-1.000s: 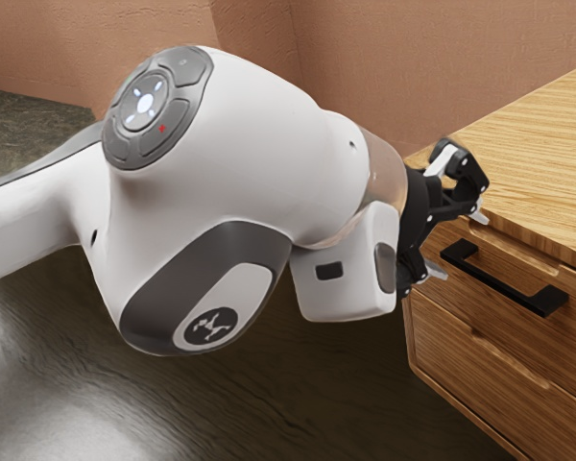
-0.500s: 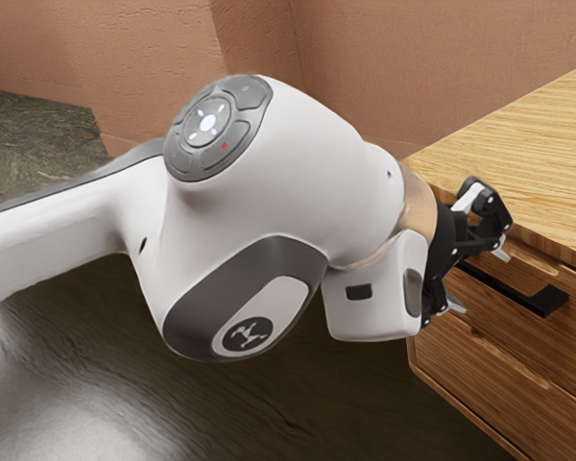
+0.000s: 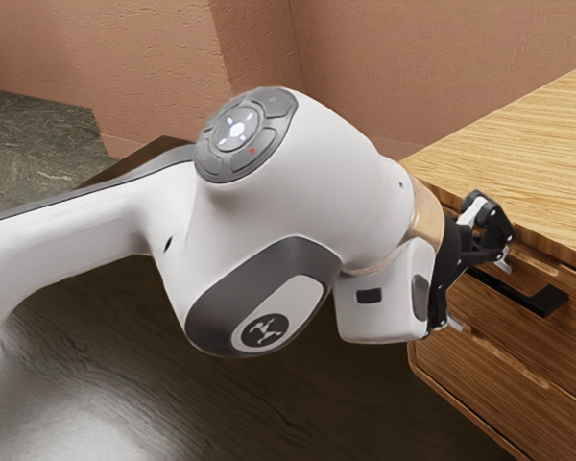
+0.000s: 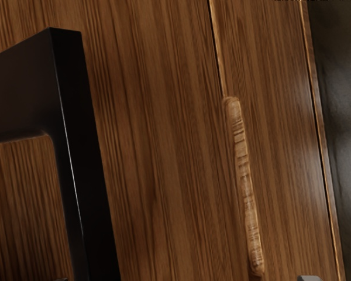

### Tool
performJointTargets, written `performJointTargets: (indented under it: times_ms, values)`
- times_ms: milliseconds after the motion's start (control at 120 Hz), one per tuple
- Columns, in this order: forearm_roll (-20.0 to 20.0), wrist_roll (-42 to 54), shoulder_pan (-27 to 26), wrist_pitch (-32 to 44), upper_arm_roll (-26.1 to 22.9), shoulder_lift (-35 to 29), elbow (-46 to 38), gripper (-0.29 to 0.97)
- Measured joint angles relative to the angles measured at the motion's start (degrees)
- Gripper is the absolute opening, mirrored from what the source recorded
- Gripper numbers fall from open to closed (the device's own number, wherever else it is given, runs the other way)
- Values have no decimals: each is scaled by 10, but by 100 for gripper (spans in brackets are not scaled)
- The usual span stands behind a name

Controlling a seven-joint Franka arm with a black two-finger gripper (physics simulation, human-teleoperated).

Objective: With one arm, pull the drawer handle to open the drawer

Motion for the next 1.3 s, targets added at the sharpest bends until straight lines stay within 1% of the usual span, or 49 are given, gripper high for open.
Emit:
performJointTargets:
  times_ms: [33,75,83,150,342,417,475,500,550,633,708,733,833,983,1225,1275,1300]
  values:
    - [-1,0,0,0,-1,1,0,48]
    - [0,0,1,0,-2,1,0,44]
    - [0,-1,1,-1,-3,1,0,46]
    - [0,-1,1,-1,-8,1,1,46]
    - [3,-1,0,-4,-16,1,-1,64]
    - [4,-1,0,-7,-16,2,-1,64]
    - [7,0,-1,-9,-14,2,-2,60]
    - [9,0,-1,-10,-14,2,-2,61]
    - [10,1,-1,-13,-13,2,-2,50]
    - [17,2,-3,-17,-11,1,-2,51]
    - [15,3,-3,-19,-10,1,-1,42]
    - [14,4,-2,-19,-10,0,-1,42]
    - [16,3,-1,-21,-10,0,-1,35]
    - [18,3,-1,-23,-10,-2,-1,37]
    - [16,2,1,-30,-10,-8,-2,26]
    - [14,1,2,-32,-10,-11,-2,22]
    - [13,1,2,-32,-11,-14,-2,17]
